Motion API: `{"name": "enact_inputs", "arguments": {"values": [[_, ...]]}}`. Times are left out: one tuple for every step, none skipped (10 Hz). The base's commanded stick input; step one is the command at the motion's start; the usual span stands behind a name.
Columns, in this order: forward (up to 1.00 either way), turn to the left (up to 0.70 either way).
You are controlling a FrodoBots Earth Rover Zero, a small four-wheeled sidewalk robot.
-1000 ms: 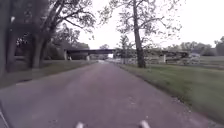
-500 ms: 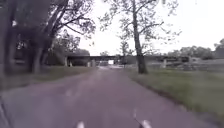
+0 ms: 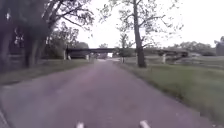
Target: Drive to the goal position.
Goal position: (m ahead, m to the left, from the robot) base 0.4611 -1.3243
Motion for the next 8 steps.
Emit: {"name": "enact_inputs", "arguments": {"values": [[0.7,0.0],[0.7,0.0],[0.7,0.0],[0.7,0.0],[0.7,0.0],[0.7,0.0],[0.7,0.01],[0.7,0.13]]}}
